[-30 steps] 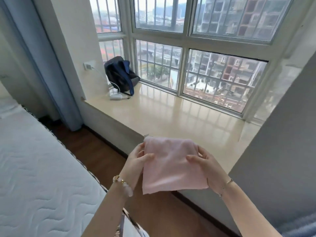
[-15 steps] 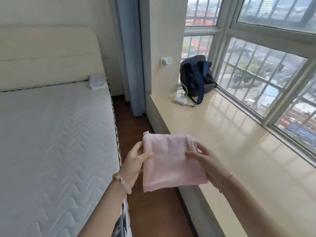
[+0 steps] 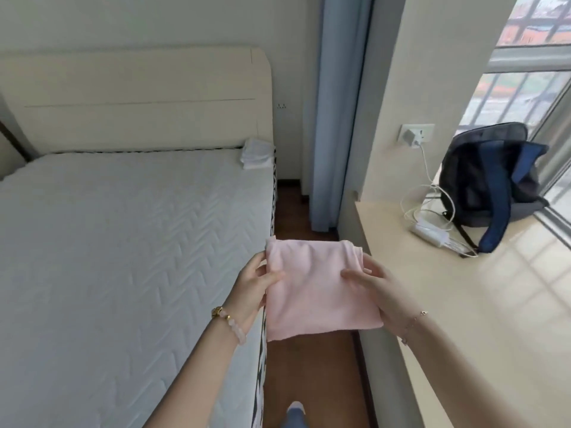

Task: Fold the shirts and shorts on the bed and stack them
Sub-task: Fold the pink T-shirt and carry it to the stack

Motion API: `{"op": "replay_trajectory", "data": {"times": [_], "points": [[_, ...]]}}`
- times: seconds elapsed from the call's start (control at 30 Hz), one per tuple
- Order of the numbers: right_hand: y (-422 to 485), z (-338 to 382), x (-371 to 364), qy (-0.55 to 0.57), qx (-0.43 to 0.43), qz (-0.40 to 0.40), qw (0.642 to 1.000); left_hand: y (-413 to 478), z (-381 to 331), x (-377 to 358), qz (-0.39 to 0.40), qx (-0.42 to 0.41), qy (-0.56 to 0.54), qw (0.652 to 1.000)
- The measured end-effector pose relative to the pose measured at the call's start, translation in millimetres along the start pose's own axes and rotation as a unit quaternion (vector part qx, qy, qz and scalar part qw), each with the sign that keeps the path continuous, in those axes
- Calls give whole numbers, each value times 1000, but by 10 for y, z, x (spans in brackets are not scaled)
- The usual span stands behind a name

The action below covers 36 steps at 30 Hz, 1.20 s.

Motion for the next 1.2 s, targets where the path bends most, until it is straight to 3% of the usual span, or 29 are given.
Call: {"op": "replay_trajectory", "data": {"times": [0.6,0.9,1.2], "points": [[4583,857,-86,1,5,60,998,4138,-1386,543,-60,-1,-13,998],[6805,1232,-62,11,-26,121,992,6139,-2016,740,-103,23,-40,994],[8769,1163,-272,33,-87,147,985,7918,-2281,1133,-120,56,-50,990]]}}
Point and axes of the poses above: each hand's wrist, its own y-axis towards the middle knuckle, its own x-axis out of the back of the hand, z = x × y, the point moved 7 cm from there along y, towards the middle knuckle, and after that the axes turned 4 degrees about x, right-handed, at the moved point
